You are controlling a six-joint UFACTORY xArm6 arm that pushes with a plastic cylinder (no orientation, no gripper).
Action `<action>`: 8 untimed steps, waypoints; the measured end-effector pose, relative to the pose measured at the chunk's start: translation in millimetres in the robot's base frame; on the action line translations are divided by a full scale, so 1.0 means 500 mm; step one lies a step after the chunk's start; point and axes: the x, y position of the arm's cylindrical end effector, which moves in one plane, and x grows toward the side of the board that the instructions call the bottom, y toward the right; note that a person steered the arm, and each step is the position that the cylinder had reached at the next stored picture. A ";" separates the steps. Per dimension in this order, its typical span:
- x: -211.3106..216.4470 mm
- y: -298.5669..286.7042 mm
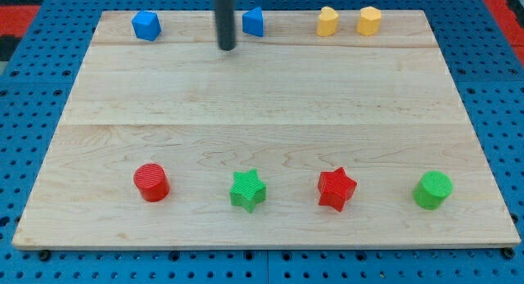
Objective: Move the blue cube towards the left of the blue triangle
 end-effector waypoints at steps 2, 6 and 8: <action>0.087 -0.150; 0.190 -0.434; 0.040 -0.395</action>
